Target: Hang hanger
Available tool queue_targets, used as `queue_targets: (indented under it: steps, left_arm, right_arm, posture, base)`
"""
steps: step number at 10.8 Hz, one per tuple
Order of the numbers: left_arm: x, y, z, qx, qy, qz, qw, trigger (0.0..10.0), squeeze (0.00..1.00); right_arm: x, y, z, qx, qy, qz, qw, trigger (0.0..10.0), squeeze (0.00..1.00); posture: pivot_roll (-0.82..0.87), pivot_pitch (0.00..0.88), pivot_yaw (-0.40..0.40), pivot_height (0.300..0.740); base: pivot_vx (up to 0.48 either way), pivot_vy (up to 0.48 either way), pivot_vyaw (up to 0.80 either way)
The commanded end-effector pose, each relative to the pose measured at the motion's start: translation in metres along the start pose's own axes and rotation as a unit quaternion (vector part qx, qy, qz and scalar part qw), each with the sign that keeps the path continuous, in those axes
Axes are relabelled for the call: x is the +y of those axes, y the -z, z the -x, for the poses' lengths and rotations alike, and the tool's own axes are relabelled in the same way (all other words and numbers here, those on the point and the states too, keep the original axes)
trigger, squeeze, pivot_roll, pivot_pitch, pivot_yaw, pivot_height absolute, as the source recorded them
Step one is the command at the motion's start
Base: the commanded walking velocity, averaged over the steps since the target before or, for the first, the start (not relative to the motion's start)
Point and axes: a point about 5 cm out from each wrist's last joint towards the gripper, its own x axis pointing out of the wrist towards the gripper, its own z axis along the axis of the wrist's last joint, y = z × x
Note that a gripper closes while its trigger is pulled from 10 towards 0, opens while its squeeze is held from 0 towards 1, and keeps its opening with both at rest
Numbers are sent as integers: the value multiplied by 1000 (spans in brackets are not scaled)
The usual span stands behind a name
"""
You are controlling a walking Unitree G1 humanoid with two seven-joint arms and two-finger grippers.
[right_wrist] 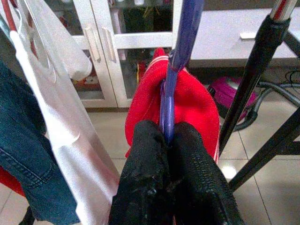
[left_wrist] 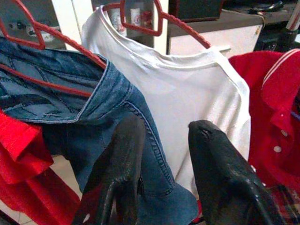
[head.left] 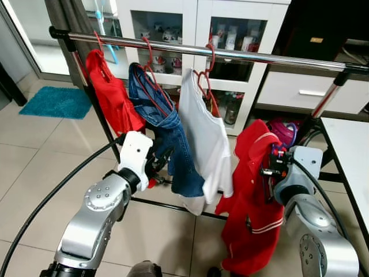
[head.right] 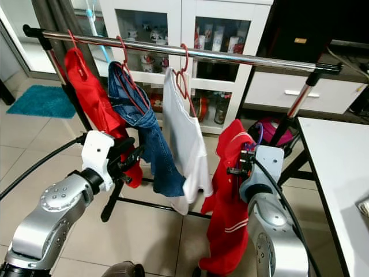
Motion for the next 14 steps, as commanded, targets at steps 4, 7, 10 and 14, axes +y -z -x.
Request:
queue_targets:
  steps: [4, 7, 10, 14]
  left_arm:
    - [-3, -6, 0, -9, 1, 5, 1000, 10000, 0]
    - [-5, -5, 2, -5, 6, 5, 1000, 10000, 0]
    - [-5, -6, 2, -6, 7, 5, 1000, 10000, 0]
    - [-6, -6, 2, -5, 9, 4, 1000, 10000, 0]
  right_arm:
    - [-2, -3, 4, -2, 0, 0, 1000, 0, 0]
    - [-1, -2, 3, 3, -4, 6, 1000, 0, 0]
    - [0, -2, 3, 5, -9, 9, 1000, 0, 0]
    - [0, -1, 3, 10, -12, 10, 1000, 0, 0]
  posture:
    - [73, 82, -18, 740]
    - [74, 85, -24, 740]
    - [75, 88, -27, 740]
    - [75, 88, -28, 740]
  base:
    - [0, 0, 0]
    - [0, 0, 0]
    - [0, 0, 0]
    - [-223, 0, 0]
